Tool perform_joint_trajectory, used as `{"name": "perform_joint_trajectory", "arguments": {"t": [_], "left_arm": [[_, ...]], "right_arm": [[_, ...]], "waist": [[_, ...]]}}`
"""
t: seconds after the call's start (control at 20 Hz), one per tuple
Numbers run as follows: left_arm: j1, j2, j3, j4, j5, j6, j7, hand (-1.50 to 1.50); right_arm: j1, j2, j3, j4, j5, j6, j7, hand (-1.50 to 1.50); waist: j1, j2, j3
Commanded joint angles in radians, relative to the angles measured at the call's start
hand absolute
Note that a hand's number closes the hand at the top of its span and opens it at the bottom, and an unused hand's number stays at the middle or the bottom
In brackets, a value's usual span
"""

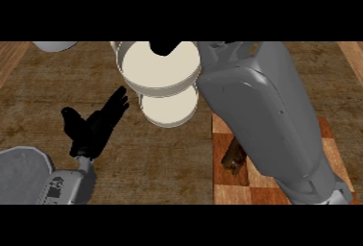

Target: Pick the can from the cutting board and place it in the tiered basket

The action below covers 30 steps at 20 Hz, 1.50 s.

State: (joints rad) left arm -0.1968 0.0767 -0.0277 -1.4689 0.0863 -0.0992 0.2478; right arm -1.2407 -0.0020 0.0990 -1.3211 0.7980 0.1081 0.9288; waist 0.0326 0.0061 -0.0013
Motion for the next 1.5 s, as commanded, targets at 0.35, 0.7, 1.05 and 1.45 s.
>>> {"name": "perform_joint_trajectory", "arguments": {"t": [0.35,0.7,1.05,1.45], "left_arm": [[-0.014,-0.014,-0.012,0.020,-0.017,0.000,-0.025,0.00],[-0.032,-0.052,-0.062,-0.022,-0.025,0.006,0.021,0.00],[-0.037,-0.064,-0.069,0.026,-0.062,0.033,-0.003,0.00],[-0.016,-0.018,0.009,0.047,-0.020,0.011,-0.040,0.00]], "right_arm": [[-0.078,0.002,0.037,0.397,-0.230,-0.447,-0.143,1.50],[-0.126,0.002,0.096,0.532,-0.521,-0.580,-0.366,-1.50],[-0.211,0.002,0.142,0.641,-0.633,-0.739,-0.566,-1.50],[-0.254,0.002,0.078,0.711,-0.654,-0.969,-0.509,-1.50]], "waist": [[0.030,0.010,0.000],[0.078,0.016,0.000],[0.063,0.018,-0.001],[0.001,0.002,0.000]]}}
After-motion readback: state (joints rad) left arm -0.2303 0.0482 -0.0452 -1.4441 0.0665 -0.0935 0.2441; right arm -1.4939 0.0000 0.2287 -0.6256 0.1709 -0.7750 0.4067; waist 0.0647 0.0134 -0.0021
